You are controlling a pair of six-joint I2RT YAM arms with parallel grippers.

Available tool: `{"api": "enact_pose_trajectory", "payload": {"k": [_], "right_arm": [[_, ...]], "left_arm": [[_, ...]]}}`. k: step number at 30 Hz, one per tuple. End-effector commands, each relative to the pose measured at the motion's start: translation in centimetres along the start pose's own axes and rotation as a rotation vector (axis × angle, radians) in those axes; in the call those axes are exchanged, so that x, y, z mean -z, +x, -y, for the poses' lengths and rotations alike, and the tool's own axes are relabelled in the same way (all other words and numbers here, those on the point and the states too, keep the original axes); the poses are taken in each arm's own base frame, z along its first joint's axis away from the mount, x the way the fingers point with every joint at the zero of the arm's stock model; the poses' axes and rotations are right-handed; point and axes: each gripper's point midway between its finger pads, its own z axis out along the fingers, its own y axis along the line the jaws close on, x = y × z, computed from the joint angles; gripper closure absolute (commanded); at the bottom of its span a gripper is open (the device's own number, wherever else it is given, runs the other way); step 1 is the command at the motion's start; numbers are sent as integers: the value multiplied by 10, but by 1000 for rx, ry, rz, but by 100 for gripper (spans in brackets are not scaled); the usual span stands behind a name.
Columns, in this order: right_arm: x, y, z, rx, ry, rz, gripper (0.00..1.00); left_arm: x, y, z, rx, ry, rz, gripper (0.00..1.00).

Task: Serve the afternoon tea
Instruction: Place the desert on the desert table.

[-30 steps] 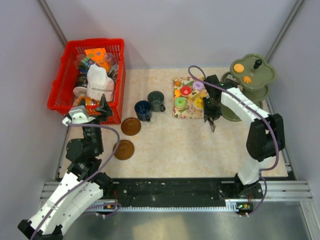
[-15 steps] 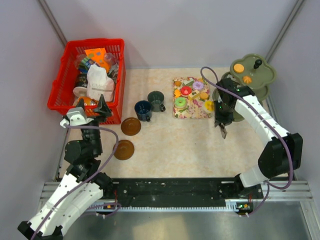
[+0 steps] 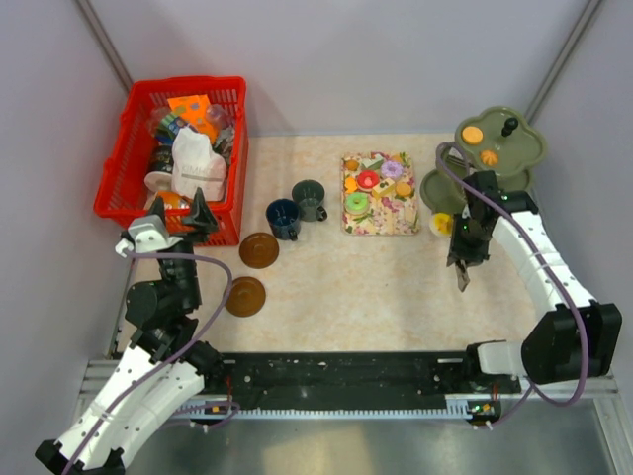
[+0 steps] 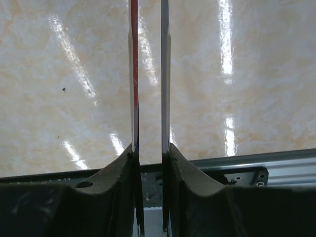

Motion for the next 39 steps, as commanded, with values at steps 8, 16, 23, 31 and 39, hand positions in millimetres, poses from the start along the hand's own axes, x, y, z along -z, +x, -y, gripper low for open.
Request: {"api": "enact_pose_trajectory", "payload": {"k": [8,16,23,31,39], "right_arm": [[12,1,25,-127,-3,75,79],[12,-15,54,-278,24,142,79],[1,-42,74,-419,23,204,79],[-17,-69,100,-499,80,251,79],[-31,-92,111,-584,50,284,79]], "left_arm": [[1,-10,-2,21,-8,39,20],[0,-9,-2,21,-6,37,20],[1,-10,-3,23,-10,40,20],[1,-9,-3,14,-10,38,20],[1,-9,-3,10,-8,40,20]]}}
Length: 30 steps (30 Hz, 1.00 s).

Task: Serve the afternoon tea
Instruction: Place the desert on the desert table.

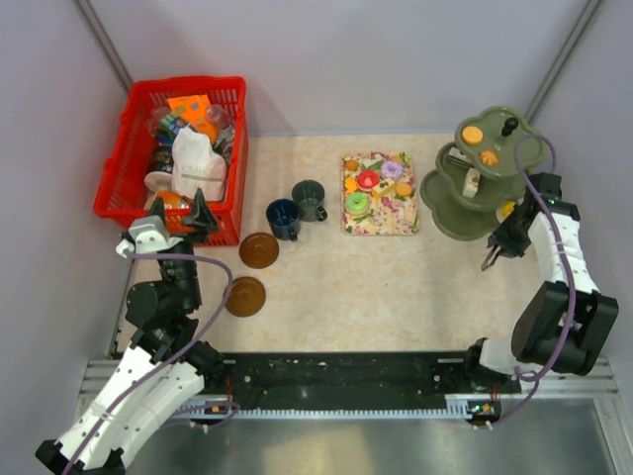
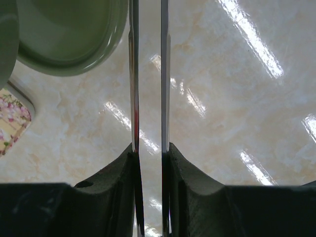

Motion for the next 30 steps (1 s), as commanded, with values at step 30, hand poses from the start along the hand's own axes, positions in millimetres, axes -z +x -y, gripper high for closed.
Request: {"api": "enact_pose_trajectory", "payload": {"k": [30], "right_arm": [[-45,-32,-16,-72,-59,43,59]], "left_arm": [[0,-12,-4,11,-14,42,20]]}}
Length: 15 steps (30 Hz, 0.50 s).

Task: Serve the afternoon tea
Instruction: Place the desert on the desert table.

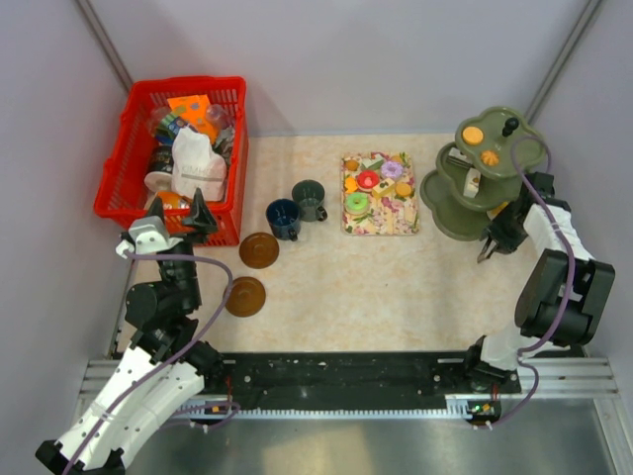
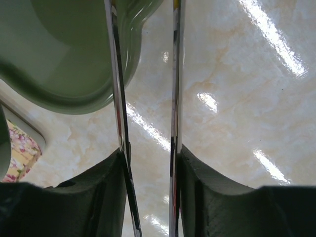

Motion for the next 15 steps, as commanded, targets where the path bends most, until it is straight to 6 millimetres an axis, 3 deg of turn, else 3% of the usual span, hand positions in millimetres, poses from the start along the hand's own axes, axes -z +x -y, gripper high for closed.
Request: {"api": "enact_pose_trajectory", "payload": {"k": [1,15], "right_arm": [[9,-13,-4,-1,-29,65,59],[43,-16,8,-34,16,148,58]], "left_arm": [[0,-10,-3,19,-14,35,20],[0,-10,-2,22,-10,34,20]]}}
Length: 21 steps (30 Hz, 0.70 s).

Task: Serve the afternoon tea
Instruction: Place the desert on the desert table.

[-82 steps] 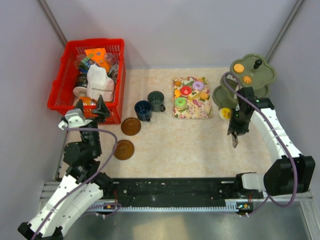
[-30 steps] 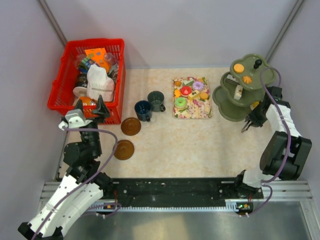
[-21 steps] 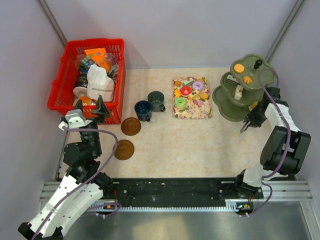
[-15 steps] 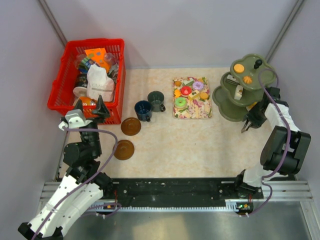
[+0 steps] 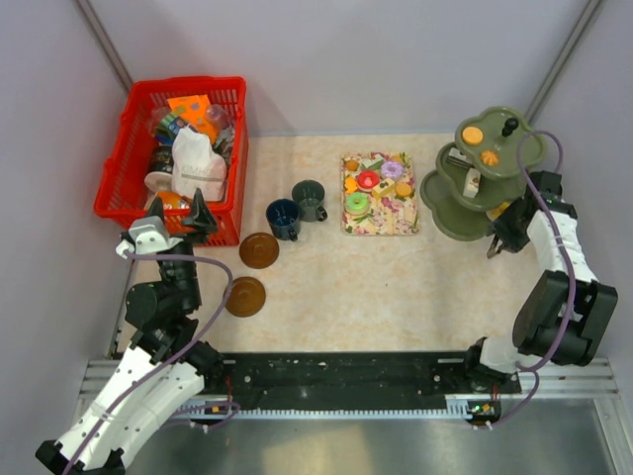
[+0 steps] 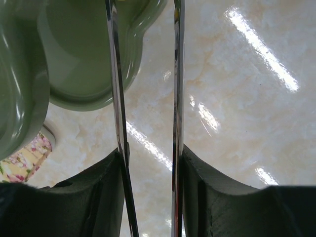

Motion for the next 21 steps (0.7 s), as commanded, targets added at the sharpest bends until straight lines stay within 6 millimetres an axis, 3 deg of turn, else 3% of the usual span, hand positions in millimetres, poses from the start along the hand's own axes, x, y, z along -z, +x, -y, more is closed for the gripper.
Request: {"api": "enact_pose_trajectory", "payload": {"k": [1,9,21], "right_arm": [[20,-5,8,-32,24,48,58],[46,11,12,-25,-2,43,58],[75,60,12,12,-114,-50,58]], "left_arm": [[0,-9,-2,21,-9,33,20],[-1,-9,-1,23,-6,32,20],[0,-10,0,30,-1,32,20]]}}
